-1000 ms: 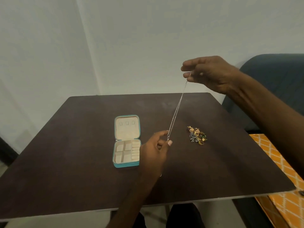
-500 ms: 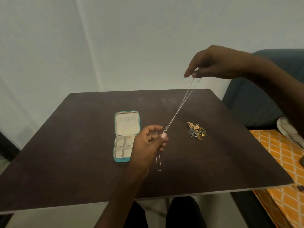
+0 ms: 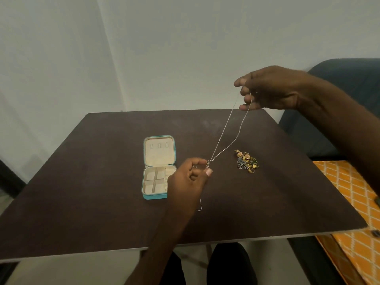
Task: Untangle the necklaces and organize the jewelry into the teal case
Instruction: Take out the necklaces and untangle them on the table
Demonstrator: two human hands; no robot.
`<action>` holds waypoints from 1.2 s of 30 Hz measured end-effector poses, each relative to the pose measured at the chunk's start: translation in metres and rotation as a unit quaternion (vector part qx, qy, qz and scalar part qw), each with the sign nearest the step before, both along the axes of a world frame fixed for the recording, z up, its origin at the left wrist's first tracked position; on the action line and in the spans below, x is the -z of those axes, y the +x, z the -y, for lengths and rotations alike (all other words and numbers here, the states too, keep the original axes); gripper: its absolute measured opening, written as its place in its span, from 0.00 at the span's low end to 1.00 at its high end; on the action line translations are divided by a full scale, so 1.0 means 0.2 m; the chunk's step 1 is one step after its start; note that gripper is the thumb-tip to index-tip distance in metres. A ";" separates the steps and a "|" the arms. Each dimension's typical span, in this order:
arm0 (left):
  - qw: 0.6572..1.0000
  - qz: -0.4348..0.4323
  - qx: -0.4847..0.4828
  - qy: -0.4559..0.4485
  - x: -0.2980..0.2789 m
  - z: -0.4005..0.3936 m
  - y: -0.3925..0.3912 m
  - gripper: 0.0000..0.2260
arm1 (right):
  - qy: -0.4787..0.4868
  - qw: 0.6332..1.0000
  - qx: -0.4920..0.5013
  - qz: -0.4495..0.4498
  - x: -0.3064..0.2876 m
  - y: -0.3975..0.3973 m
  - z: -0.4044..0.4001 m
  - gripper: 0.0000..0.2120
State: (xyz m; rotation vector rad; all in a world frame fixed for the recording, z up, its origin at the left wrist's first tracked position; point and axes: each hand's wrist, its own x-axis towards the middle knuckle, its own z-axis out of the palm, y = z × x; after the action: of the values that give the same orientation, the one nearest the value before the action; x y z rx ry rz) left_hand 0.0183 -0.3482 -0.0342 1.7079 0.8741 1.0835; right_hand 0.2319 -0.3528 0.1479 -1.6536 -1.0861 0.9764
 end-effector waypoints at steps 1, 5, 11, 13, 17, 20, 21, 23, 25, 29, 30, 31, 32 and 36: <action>1.000 -0.007 -0.011 0.020 0.00 0.00 0.00 0.07 | -0.017 0.999 0.005 -0.047 0.00 -0.01 0.00 0.06; 0.997 -0.019 -0.029 0.064 0.01 -0.01 0.00 0.10 | -0.008 0.978 0.027 -0.205 -0.04 -0.02 0.00 0.09; 0.998 -0.022 -0.033 0.042 0.01 -0.02 0.01 0.09 | 0.116 0.939 0.067 -0.316 -0.01 -0.12 0.03 0.19; 0.999 -0.019 -0.029 0.041 0.00 -0.01 0.02 0.09 | 0.165 0.931 0.093 -0.313 0.02 -0.15 0.03 0.19; 0.996 -0.020 -0.042 0.072 -0.02 0.01 0.03 0.10 | 0.229 0.905 0.122 -0.338 0.08 -0.18 0.00 0.20; 0.988 -0.047 -0.060 0.134 -0.04 0.04 0.04 0.11 | 0.256 0.896 0.119 -0.343 0.13 -0.20 -0.01 0.20; 0.986 -0.050 -0.060 0.147 -0.05 0.05 0.04 0.11 | 0.266 0.903 0.113 -0.317 0.15 -0.20 -0.01 0.20; 0.988 -0.047 -0.052 0.139 -0.06 0.06 0.04 0.13 | 0.294 0.934 0.104 -0.175 0.19 -0.20 -0.01 0.19; 0.995 -0.026 -0.031 0.090 -0.07 0.06 0.04 0.16 | 0.313 0.942 0.099 0.069 0.22 -0.17 -0.01 0.18; 0.999 0.026 0.001 0.031 -0.07 0.05 0.04 0.14 | 0.276 0.832 0.104 0.471 0.25 -0.10 -0.03 0.17; 0.999 0.022 0.006 0.031 -0.07 0.05 0.05 0.11 | 0.254 0.803 0.108 0.528 0.25 -0.09 -0.03 0.17; 0.999 0.017 0.011 0.028 -0.05 0.06 0.06 0.09 | 0.230 0.786 0.109 0.563 0.24 -0.09 -0.04 0.16; 1.000 0.011 0.015 0.020 -0.04 0.07 0.07 0.08 | 0.202 0.779 0.107 0.585 0.24 -0.09 -0.05 0.15; 1.000 -0.018 0.007 -0.005 0.04 0.09 0.10 0.09 | 0.084 0.758 0.072 0.643 0.26 -0.06 -0.12 0.11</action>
State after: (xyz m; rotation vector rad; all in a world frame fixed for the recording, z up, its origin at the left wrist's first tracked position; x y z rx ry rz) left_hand 0.0379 -0.3661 -0.0415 1.7285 0.8867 1.0398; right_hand 0.2203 -0.3284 0.0954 -2.1760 -1.7532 -0.5776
